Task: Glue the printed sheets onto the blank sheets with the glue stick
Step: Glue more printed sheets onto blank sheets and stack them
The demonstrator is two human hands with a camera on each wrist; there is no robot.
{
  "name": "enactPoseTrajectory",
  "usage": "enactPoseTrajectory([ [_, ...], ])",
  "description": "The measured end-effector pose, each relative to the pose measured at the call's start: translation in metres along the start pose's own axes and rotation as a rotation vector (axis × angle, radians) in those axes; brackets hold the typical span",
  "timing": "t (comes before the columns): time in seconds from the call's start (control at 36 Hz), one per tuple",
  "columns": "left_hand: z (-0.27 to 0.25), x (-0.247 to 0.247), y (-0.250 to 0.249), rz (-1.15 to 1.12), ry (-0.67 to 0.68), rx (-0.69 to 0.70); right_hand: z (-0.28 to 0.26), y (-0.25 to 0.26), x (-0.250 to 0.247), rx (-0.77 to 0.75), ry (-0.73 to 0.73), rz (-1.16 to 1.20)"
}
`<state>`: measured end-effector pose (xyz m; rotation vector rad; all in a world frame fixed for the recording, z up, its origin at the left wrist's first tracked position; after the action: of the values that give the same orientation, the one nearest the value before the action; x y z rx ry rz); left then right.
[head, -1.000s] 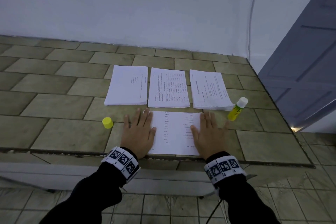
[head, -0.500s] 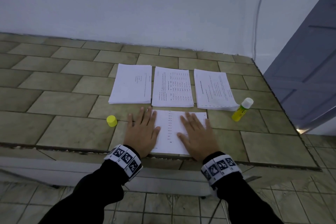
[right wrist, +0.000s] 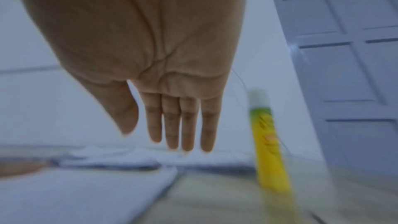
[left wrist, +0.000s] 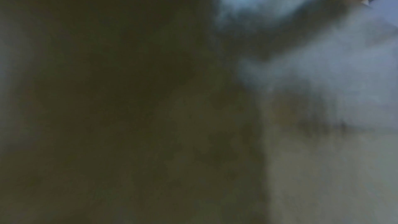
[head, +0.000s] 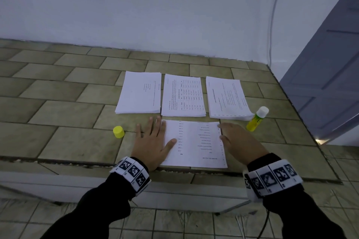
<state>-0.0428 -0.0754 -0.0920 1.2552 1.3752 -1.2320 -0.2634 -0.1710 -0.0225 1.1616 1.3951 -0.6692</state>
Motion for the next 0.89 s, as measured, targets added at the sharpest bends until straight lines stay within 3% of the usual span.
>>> enactPoseTrajectory([
  [0.11, -0.001, 0.001, 0.0, -0.017, -0.002, 0.002, 0.011, 0.019, 0.001, -0.032, 0.072, -0.044],
  [0.19, -0.001, 0.0, -0.002, -0.027, 0.0, 0.005, 0.028, 0.021, 0.014, 0.026, 0.123, -0.073],
  [0.42, -0.002, -0.002, -0.001, -0.019, 0.008, -0.002, 0.049, 0.029, 0.012, 0.03, 0.023, -0.253],
  [0.75, -0.001, -0.002, -0.003, -0.019, -0.011, 0.01, 0.065, 0.023, 0.005, 0.072, 0.09, -0.092],
  [0.89, -0.001, -0.002, -0.001, -0.018, -0.018, 0.005, 0.059, 0.025, -0.017, -0.007, 0.031, 0.041],
])
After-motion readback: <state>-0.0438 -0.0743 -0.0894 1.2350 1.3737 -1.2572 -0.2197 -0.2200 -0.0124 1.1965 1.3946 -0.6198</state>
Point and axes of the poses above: each hand's wrist, its own z-axis towards the middle knuckle, its own x-axis out of the palm, y = z × x, the point moved 6 cm from there along z, towards the middle knuckle, and after that the axes turned 14 degrees about x, right-handed, at the moved point
